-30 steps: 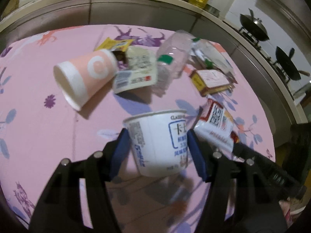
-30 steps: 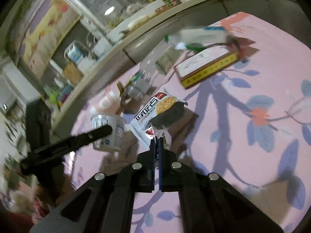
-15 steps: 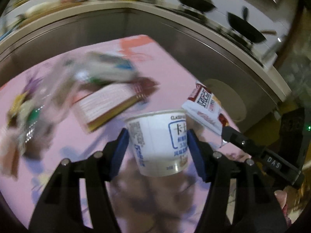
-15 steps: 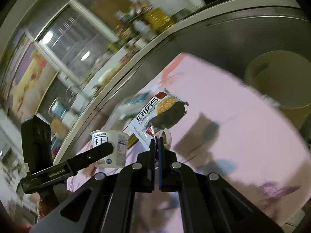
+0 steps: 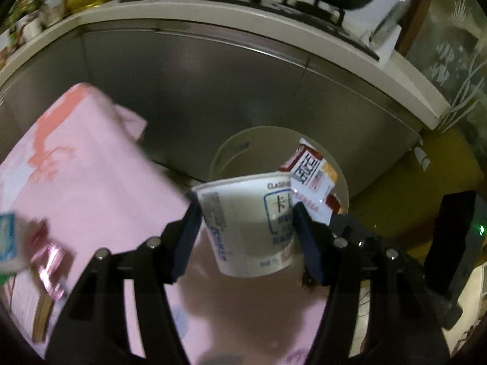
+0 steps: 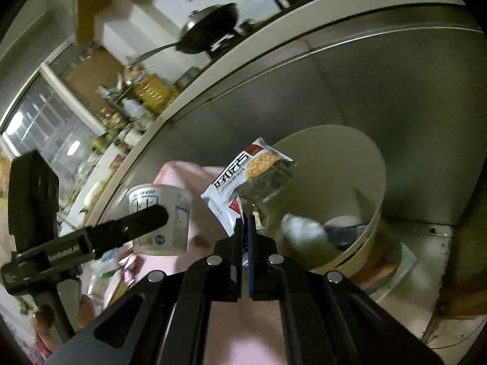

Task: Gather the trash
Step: 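Carry yogurt cup and wrapper to the bin and release both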

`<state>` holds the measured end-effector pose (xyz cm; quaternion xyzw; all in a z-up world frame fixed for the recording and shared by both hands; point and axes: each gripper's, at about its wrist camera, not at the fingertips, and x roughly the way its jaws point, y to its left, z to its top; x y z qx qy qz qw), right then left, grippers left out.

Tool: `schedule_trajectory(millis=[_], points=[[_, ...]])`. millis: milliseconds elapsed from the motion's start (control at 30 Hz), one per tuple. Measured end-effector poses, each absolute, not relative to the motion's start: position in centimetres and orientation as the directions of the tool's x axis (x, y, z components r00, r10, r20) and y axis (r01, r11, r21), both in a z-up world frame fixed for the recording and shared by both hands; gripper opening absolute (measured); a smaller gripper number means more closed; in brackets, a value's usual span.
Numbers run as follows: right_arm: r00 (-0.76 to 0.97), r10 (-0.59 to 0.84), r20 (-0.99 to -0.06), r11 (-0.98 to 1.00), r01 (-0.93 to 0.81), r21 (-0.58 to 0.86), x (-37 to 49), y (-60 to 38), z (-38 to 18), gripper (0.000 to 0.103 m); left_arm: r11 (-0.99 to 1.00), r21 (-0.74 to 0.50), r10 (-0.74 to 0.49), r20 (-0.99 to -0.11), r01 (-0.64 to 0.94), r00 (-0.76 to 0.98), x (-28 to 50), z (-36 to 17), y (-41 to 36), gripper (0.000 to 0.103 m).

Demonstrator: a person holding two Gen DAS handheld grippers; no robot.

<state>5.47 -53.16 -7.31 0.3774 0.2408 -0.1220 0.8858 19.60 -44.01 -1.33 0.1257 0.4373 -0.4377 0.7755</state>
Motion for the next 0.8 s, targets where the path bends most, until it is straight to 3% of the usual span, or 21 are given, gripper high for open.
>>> schedule_trajectory(millis=[167, 233, 300, 333, 367, 433, 467, 800], points=[[0.843, -0.038, -0.537, 0.665, 0.422, 0.616, 6.1, -55.5, -9.2, 0.001, 0.569, -0.183, -0.55, -0.809, 0.802, 0.205, 20.5, -2.9, -48.1, 0.062], [0.847, -0.046, -0.53, 0.661, 0.423, 0.62, 6.4, -55.6, -9.3, 0.003, 0.572, -0.179, -0.529, -0.826, 0.8, 0.194, 20.9, -3.7, -49.1, 0.079], [0.858, -0.046, -0.511, 0.645, 0.417, 0.641, 5.9, -55.9, -9.8, 0.009, 0.585, -0.179, -0.526, -0.826, 0.791, 0.201, 21.1, -4.0, -49.4, 0.081], [0.857, -0.053, -0.513, 0.638, 0.424, 0.643, 5.7, -56.0, -10.0, 0.019, 0.584, -0.184, -0.527, -0.827, 0.791, 0.197, 21.2, -4.1, -49.4, 0.081], [0.858, -0.065, -0.51, 0.638, 0.429, 0.64, 5.5, -55.9, -9.9, 0.037, 0.584, -0.187, -0.528, -0.827, 0.79, 0.194, 21.1, -4.1, -49.5, 0.081], [0.86, -0.102, -0.5, 0.646, 0.44, 0.624, 5.0, -55.8, -9.6, 0.051, 0.591, -0.202, -0.54, -0.818, 0.781, 0.197, 21.2, -3.9, -49.0, 0.081], [0.863, -0.105, -0.493, 0.645, 0.437, 0.627, 4.8, -55.8, -9.5, 0.053, 0.596, -0.198, -0.543, -0.813, 0.778, 0.209, 21.1, -3.6, -48.6, 0.081], [0.895, -0.086, -0.438, 0.632, 0.389, 0.671, 2.0, -52.5, -7.1, 0.053, 0.697, 0.017, -0.501, -0.705, 0.717, 0.503, 17.0, 1.1, -40.7, 0.081]])
